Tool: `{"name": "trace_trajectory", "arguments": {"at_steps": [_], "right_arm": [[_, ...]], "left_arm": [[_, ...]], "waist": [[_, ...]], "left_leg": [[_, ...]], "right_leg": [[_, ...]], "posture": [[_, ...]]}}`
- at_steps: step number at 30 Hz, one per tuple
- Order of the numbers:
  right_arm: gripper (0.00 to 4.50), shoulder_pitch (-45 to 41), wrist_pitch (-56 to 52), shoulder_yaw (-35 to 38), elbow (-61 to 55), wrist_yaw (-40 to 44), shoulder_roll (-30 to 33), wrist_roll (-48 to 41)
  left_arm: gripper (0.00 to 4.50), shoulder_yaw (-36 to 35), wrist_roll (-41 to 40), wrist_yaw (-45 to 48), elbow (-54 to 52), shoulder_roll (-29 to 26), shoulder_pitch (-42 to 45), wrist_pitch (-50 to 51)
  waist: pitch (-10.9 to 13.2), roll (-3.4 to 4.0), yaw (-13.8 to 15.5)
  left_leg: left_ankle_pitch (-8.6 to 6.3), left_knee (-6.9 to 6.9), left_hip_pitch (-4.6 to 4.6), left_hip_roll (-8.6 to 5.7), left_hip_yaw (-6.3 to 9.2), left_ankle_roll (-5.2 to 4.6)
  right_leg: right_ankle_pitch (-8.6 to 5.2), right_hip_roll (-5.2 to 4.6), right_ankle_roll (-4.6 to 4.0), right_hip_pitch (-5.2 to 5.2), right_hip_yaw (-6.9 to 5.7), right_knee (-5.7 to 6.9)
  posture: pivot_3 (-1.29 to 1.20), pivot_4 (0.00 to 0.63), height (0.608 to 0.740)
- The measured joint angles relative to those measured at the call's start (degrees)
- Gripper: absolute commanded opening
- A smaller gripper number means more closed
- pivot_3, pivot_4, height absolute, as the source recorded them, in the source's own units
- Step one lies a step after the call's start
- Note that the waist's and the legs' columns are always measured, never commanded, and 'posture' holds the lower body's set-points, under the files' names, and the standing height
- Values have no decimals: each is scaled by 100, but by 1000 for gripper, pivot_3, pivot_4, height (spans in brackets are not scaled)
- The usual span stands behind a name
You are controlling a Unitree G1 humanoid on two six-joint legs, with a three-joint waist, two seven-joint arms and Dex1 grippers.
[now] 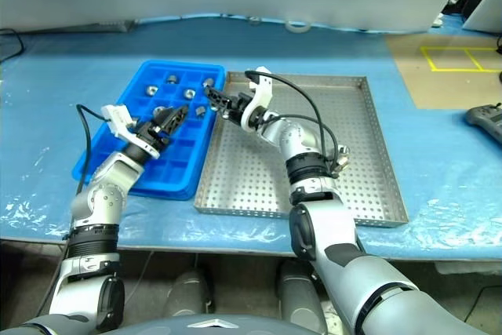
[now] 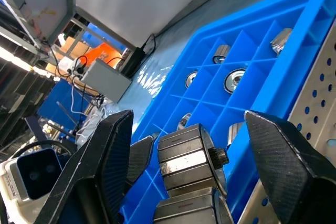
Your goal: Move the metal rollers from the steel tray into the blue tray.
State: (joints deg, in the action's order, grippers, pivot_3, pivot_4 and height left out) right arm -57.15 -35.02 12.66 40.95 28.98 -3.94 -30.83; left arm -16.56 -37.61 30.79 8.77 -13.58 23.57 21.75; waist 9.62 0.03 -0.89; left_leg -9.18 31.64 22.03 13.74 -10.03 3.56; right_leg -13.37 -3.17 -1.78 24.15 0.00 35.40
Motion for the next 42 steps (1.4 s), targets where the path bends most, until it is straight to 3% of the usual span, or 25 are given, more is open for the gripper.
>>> {"name": "trace_trajectory", "arguments": {"at_steps": [15, 24, 42], "right_arm": [[3519, 0, 32, -36, -6, 16, -13, 53], [3519, 66, 13, -29, -23, 61, 17, 119], [3519, 428, -726, 129, -1563, 672, -17, -593]], "left_arm": [[3942, 726, 885, 401, 40, -450, 612, -207], [3942, 873, 1174, 798, 981, -424, 1002, -476], [3942, 488, 512, 1212, 1178, 215, 1069, -448]], "waist": [[4, -7, 14], [4, -8, 7], [5, -9, 34]], "left_leg": [[-10, 34, 1, 2, 1, 15], [-2, 44, 2, 2, 2, -5], [-4, 52, 5, 1, 2, -10]], "right_leg": [[-10, -4, -19, 4, 3, 33], [2, -3, -3, 4, 4, 37], [5, -5, -4, 2, 5, 37]], "posture": [[-300, 150, 740], [-317, 150, 740], [-316, 150, 740]]}}
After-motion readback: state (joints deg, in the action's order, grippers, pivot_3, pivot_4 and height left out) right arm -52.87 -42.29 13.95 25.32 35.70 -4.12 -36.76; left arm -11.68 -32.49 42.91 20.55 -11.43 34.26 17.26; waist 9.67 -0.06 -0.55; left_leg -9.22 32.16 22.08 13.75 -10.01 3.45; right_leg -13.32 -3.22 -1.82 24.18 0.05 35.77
